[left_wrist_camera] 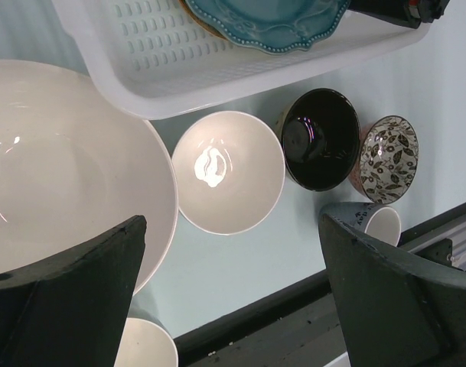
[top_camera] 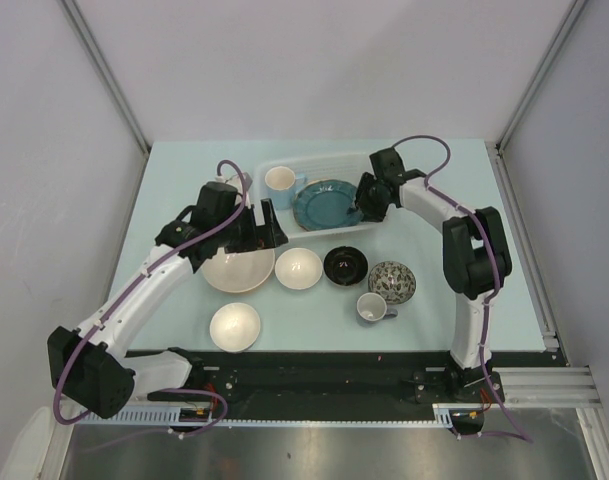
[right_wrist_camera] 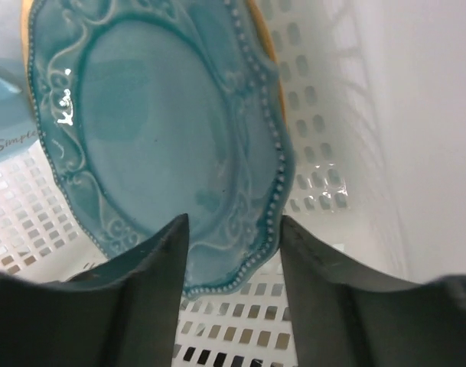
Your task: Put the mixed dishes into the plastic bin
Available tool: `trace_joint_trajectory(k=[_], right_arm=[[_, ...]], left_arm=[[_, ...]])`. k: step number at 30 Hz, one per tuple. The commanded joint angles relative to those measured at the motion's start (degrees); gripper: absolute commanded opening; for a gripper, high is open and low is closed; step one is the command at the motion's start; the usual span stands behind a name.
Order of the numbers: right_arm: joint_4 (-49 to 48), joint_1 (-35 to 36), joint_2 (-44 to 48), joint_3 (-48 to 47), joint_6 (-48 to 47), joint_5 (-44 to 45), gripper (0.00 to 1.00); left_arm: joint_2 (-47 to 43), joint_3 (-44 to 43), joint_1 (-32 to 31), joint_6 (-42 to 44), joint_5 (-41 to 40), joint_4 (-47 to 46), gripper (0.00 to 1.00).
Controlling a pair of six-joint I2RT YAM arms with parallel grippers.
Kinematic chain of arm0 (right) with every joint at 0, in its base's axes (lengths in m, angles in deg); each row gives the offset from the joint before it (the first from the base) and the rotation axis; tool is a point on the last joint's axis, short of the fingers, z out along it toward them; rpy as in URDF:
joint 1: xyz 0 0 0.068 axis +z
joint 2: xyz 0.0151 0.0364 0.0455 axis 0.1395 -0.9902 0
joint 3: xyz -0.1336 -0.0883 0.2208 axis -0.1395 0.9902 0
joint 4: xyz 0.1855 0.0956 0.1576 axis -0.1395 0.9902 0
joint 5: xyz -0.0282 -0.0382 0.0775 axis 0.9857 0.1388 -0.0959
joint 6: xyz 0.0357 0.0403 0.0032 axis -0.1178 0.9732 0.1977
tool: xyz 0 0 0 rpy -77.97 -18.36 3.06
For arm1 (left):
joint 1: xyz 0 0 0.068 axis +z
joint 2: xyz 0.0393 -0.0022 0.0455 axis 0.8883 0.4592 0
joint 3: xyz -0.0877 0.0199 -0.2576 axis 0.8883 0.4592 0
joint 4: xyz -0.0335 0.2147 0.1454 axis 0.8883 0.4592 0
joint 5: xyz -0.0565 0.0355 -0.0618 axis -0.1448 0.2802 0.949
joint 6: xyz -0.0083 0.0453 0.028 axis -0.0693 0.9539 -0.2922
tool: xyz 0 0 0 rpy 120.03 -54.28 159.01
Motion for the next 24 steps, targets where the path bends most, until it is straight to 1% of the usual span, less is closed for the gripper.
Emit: trace_joint_trajectory(k=[1, 4, 5, 7, 8, 9, 11, 13, 15, 18, 19, 21, 22, 24], right_arm=[[5.20, -0.33, -0.89, -4.08, -1.39, 3.39, 0.58], [6.18, -0.32, -1.50, -6.02, -2.53, 5.68, 0.60], [6.18, -0.41, -1.85, -6.63, -2.53, 5.08, 0.58], [6.79, -1.29, -4.13, -9.08, -2.62, 3.85, 0.53], [7.41, -1.55, -5.01, -10.05, -2.79, 3.75, 0.44], [8.46, -1.64, -6.06, -10.85, -2.88, 3.75, 0.40], [8.91, -1.82, -6.51, -12.78, -3.32, 4.10, 0.40], [8.21, -1.90, -5.81, -12.88, -3.76, 4.72, 0.42], [8.03, -1.99, -5.02, -12.96, -4.11, 5.60, 0.48], [7.68, -2.26, -1.51, -13.05, -5.08, 1.74, 0.54], [7.59, -1.65, 1.72, -12.88, -5.78, 1.21, 0.55], [7.06, -0.68, 5.16, -12.09, -8.23, 2.51, 0.59], [7.06, 0.02, 8.40, -11.82, -8.94, 5.13, 0.59], [7.33, 0.64, 10.09, -11.12, -10.43, 6.91, 0.61]], left_arm=[[-0.04, -0.03, 0.38, 0.91, -0.80, -0.68, 0.99], [0.31, -0.03, 0.38, 1.08, -0.71, -0.77, 0.99], [0.40, -0.03, 0.38, 1.17, -0.63, -0.94, 0.99], [0.66, -0.12, 0.38, 1.17, -0.45, -0.86, 0.99], [0.84, -0.12, 0.38, 1.17, -0.45, -0.94, 0.99], [0.75, -0.12, 0.38, 1.26, -0.45, -0.77, 0.99], [0.40, 0.06, 0.38, 1.26, -0.54, -0.86, 0.99], [0.22, 0.41, 0.38, 1.26, -0.80, -0.86, 0.99], [0.05, 0.85, 0.38, 1.52, -1.06, -0.86, 0.99], [0.22, 0.76, 0.38, 2.14, -2.20, -0.07, 1.00], [0.22, 0.67, 0.38, 2.49, -3.25, 0.11, 1.00], [0.05, -0.03, 0.38, 3.28, -5.27, 0.64, 1.00], [-0.13, -0.20, 0.47, 3.63, -7.11, 0.72, 1.00], [-0.04, -0.99, 0.73, 4.42, -8.27, 0.29, 1.00]])
